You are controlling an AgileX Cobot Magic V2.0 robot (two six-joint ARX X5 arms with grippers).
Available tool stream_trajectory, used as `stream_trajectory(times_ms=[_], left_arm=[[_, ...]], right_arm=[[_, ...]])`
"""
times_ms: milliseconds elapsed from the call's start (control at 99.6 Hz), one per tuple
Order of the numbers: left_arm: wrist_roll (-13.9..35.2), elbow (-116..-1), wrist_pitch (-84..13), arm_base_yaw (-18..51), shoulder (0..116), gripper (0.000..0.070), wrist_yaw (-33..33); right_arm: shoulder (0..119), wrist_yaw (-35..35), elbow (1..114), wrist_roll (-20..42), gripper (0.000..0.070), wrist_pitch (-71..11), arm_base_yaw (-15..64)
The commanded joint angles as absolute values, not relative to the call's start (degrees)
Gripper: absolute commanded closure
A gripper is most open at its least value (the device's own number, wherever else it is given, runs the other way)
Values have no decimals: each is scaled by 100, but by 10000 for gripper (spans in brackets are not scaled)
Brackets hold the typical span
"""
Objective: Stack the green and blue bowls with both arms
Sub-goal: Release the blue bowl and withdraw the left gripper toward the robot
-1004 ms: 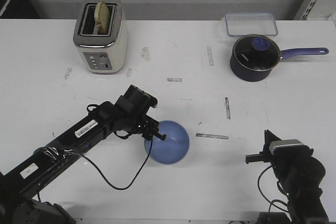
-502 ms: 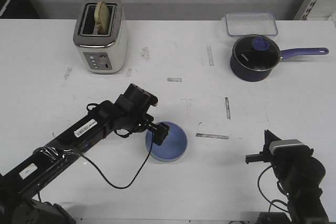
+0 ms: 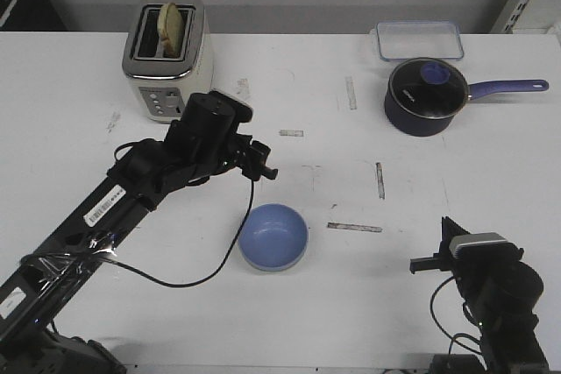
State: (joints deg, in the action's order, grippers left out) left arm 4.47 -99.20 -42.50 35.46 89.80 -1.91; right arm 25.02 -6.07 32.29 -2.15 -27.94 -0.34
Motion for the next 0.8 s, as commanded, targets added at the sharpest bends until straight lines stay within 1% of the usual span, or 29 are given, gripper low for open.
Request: stream_trajectory(times_ms=[0,30,171,271,351,542,793], left_arm=[[233,-10134,-4272,3509,8958,668,-73],[235,-10136,-4274,3468,8919,700,3],[172,-10119,-4574,3181,8731,700,416],[19,-9972,-4661,2862,8499,700,408],[-91,-9633,-4508,2593,8165,700,408],[-156,-8221,-3708,2003,6936,700,405],[-80,-5942,-2504,1166,4755,700,408]], right_arm=[[2519,-607,3216,-224,700,-2698,-34],[2519,-607,3216,-193,700,-2663,-34],[2519,-604,3216,-152,700,-2617,-34],[2519,-604,3216,-152,700,-2620,-34],[2519,-604,3216,-152,700,-2620,-34],[2519,-604,3216,-152,700,-2620,-34],[2519,-607,3216,-152,700,-2617,-34]])
